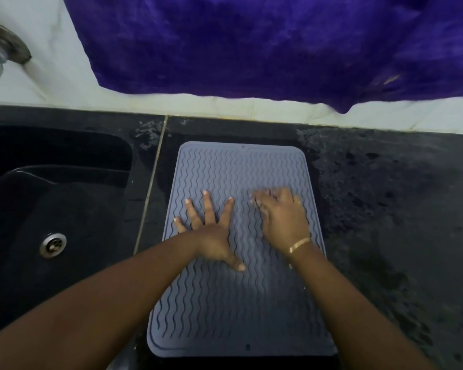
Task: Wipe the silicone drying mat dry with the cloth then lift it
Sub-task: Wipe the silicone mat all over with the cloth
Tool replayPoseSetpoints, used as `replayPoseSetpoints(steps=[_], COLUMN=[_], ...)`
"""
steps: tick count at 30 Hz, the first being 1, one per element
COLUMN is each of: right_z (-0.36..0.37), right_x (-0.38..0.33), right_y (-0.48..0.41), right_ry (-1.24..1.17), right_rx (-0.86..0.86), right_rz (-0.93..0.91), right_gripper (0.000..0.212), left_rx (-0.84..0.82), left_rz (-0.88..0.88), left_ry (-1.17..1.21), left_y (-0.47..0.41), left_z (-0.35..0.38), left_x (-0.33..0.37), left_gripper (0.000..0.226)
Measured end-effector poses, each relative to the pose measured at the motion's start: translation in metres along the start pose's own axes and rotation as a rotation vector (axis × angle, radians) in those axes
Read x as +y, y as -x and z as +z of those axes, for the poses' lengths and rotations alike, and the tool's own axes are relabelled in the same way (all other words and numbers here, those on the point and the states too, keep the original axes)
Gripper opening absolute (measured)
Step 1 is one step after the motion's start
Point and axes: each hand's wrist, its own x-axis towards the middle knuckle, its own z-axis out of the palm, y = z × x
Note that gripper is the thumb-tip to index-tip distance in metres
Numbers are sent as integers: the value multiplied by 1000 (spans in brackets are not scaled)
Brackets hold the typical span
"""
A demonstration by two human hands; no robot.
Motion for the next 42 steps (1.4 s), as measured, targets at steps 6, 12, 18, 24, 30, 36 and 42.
replayPoseSetpoints(steps=[6,12,18,24,30,36,42], right_z=[-5,-12,-18,-22,-13,-11,-17], right_x=[10,3,-18,-24,-20,-31,-46], right_y=[-126,-104,64,112,13,34,154], right_ry=[118,16,-41,-96,-6,-40,-22], right_rx=[-47,-157,-162,-132,-50,-127,-89], right_rz=[16,54,-72,-47,92,132,44], right_gripper=[60,72,54,48,48,55,54], left_rx=[-6,20,50,66,78,199,294], left_rz=[0,5,-18,-21,9,86,37], left_ry=[-8,12,-7,-16,-10,42,112], left_y=[-1,-2,-3,-1,1,-2,4], left_z=[-1,1,1,2,4,17,28], left_x=[-1,0,0,1,-1,-10,-5], left_gripper=[142,143,144,146,145,143,127])
